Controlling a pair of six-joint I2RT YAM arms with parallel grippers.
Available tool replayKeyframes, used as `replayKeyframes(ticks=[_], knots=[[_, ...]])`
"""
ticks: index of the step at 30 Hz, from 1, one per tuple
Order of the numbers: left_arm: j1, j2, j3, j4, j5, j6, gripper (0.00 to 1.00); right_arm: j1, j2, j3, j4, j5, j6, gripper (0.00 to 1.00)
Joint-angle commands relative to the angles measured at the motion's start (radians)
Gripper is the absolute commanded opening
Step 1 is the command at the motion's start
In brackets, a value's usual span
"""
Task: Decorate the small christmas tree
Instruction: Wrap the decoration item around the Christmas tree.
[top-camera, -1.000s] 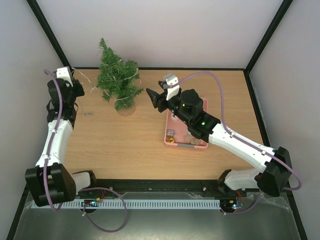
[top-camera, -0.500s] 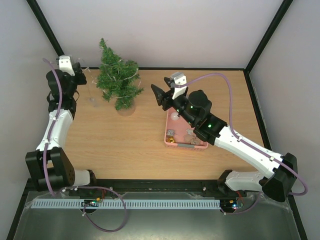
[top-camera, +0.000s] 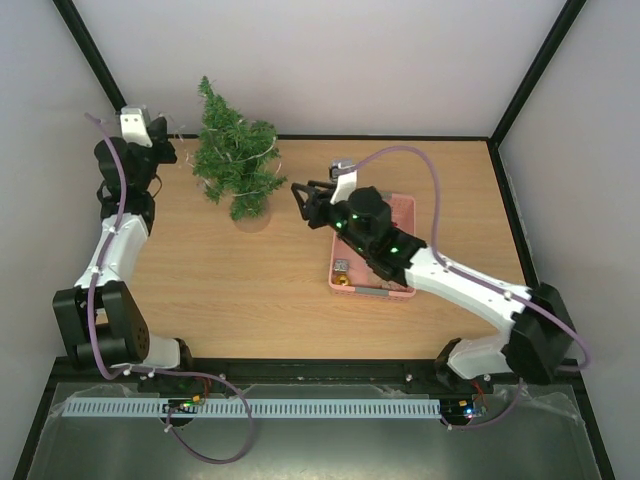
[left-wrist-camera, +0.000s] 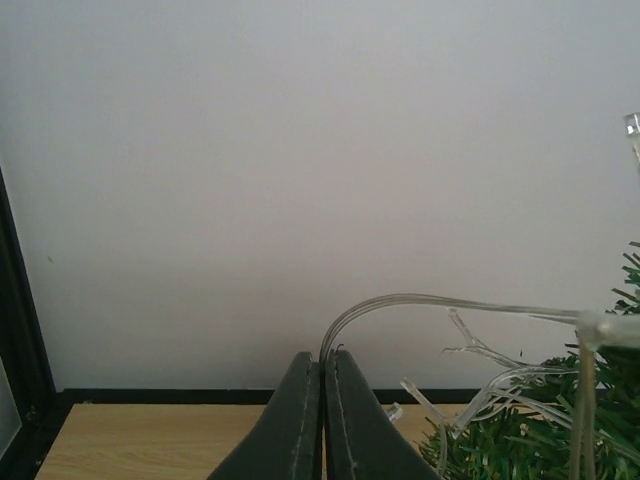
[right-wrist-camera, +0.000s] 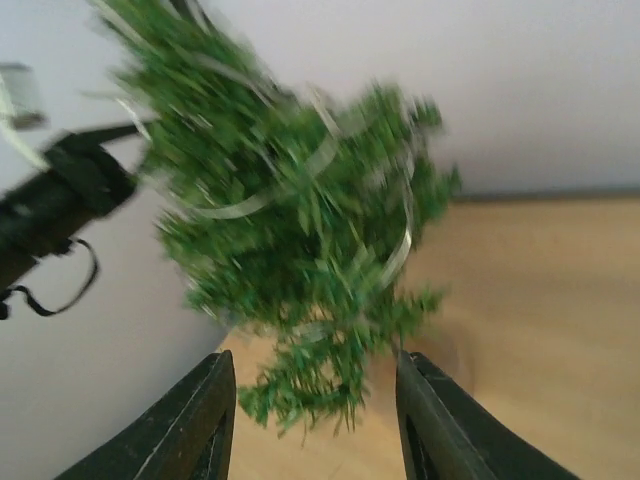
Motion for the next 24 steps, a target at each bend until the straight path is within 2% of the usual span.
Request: replayKeyframes(ticks=[1, 3, 6, 13, 15, 19, 24], knots=[[-0.009, -0.016, -0.043, 0.085, 0.016, -0.043, 0.02, 0.005, 0.125, -0.019, 0.024, 0.022, 0.409, 0.42], [-0.008, -0.028, -0.064, 0.079, -0.014, -0.055, 0.02, 0.007, 0.185, -0.013, 0.038, 0.031, 0.509, 0.4], [-0.008, -0.016, -0.037, -0.02, -0.078, -0.071, 0.02, 0.013, 0.287, -0.003, 0.06, 0.047, 0.644, 0.36], [-0.001, -0.018, -0.011, -0.069, -0.095, -0.109, 0.02, 0.07, 0.47, 0.104, 0.059, 0.113, 0.716, 0.32], [-0.001, -0.021, -0.007, -0.074, -0.094, -0.116, 0.02, 0.076, 0.521, 0.118, 0.056, 0.138, 0.792, 0.31], [-0.001, -0.025, -0.016, -0.078, -0.069, -0.141, 0.02, 0.075, 0.632, 0.153, 0.078, 0.12, 0.917, 0.3], [0.0, -0.04, -0.047, -0.062, -0.067, -0.136, 0.02, 0.076, 0.737, 0.232, 0.103, 0.127, 0.957, 0.29]])
